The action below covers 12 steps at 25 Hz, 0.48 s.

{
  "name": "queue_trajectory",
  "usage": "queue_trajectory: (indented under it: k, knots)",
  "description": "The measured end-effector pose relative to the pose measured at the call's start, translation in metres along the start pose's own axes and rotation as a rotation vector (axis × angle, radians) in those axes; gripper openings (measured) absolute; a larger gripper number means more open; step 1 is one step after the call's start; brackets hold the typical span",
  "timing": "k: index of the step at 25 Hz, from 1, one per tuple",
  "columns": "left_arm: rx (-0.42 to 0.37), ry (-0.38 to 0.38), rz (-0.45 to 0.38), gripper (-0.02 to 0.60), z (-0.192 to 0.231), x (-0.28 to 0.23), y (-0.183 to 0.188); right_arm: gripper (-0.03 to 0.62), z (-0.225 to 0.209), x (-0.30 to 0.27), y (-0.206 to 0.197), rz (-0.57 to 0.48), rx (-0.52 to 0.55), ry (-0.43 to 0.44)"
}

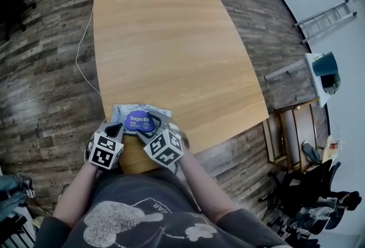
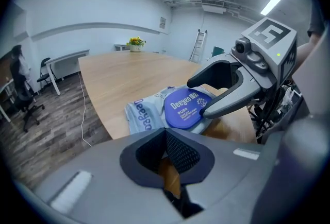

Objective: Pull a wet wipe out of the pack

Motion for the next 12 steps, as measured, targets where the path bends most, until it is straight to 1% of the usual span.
queue_trajectory:
  k: [3,5,7,9,12]
  knots:
    - [0.012,-0.007,0.008,0.018,0.001,0.000,0.001,0.311,-0.002,-0.007,0.005,0.012,0.013,0.045]
    - [0.016,-0.008,0.004,0.018,0.002,0.000,0.002,0.372,0.000,-0.013,0.005,0.046,0.032,0.084]
    - [0.016,-0.002,0.003,0.018,0.001,0.000,0.001,0.380,0.001,-0.016,0.004,0.069,0.048,0.084]
    - [0.020,-0.001,0.009,0.018,-0.001,0.000,0.001,0.380,0.000,-0.017,0.002,0.067,0.045,0.073]
    - [0.016,-0.001,0.009,0.018,-0.001,-0.002,-0.002,0.380,-0.003,-0.018,0.001,0.051,0.005,0.098]
Point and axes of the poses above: the fingertips, and each gripper's own axes: x backward along the fingers, z to its left, y out of its top, the point moved 10 cm from there along x, backward along the fingers, and after that the axes turned 5 degrees about y, right-handed, at the moved point
